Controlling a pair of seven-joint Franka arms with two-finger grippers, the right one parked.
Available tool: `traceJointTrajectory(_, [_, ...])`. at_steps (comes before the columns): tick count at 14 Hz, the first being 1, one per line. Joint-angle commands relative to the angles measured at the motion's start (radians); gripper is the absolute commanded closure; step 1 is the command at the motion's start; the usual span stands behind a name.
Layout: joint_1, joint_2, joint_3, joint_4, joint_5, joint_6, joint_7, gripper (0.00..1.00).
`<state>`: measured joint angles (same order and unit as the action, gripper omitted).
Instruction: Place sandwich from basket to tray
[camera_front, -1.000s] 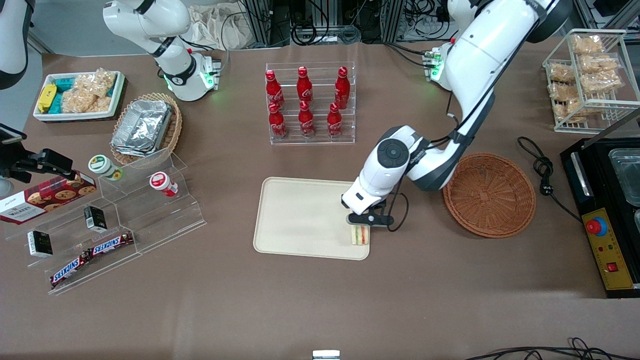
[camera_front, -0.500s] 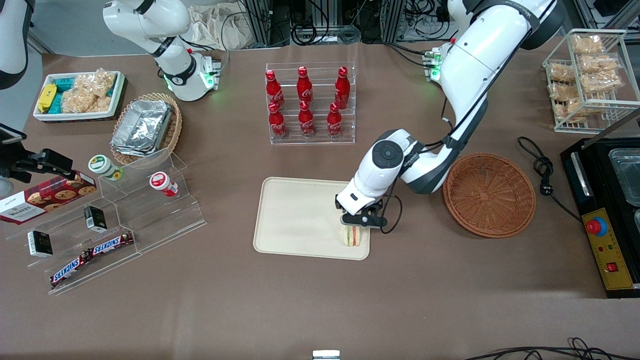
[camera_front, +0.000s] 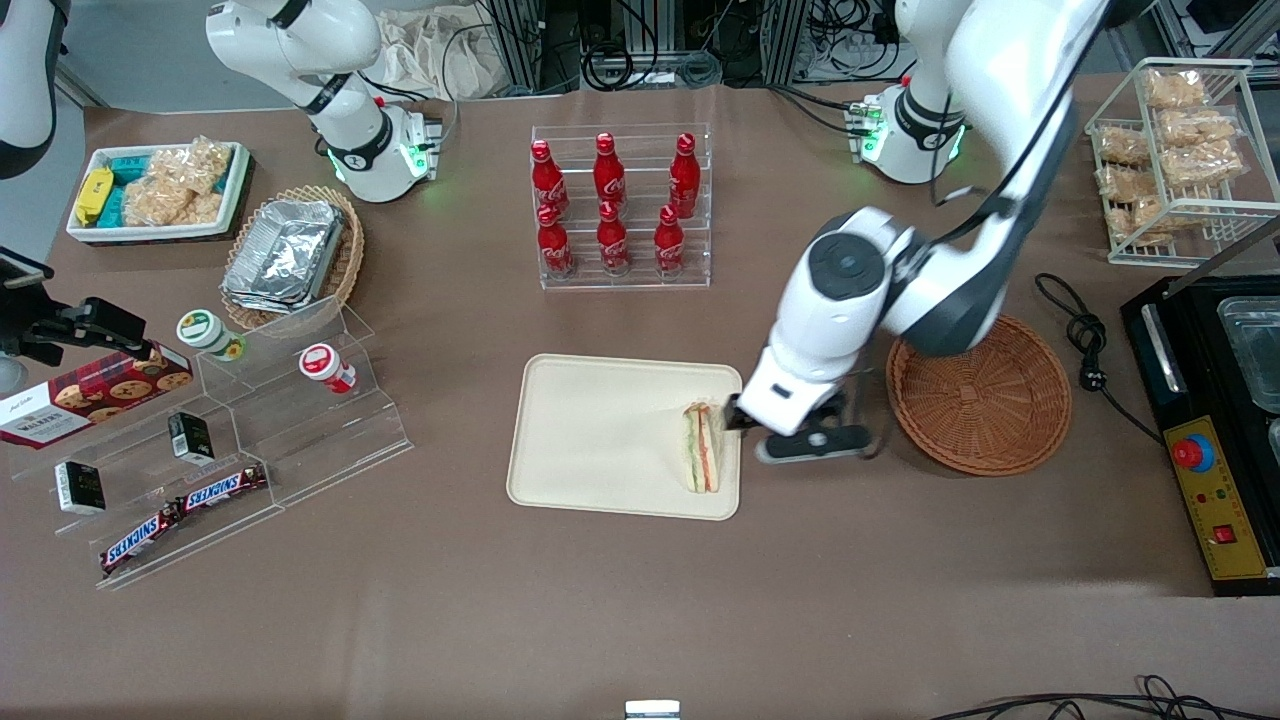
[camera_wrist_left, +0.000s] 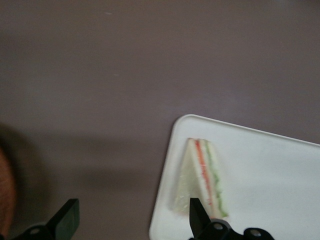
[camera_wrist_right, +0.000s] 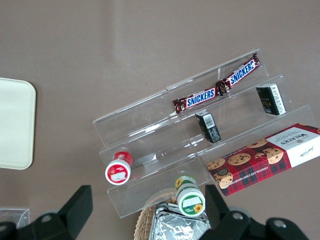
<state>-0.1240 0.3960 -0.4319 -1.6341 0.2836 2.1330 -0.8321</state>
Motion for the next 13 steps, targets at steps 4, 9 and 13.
traceJointTrajectory(4, [0.156,-0.121,0.001,0.089,-0.207,-0.25,0.194,0.0])
traceJointTrajectory(9, [0.129,-0.31,0.18,0.08,-0.358,-0.453,0.331,0.0])
traceJointTrajectory(13, [0.07,-0.469,0.349,0.01,-0.376,-0.593,0.525,0.0])
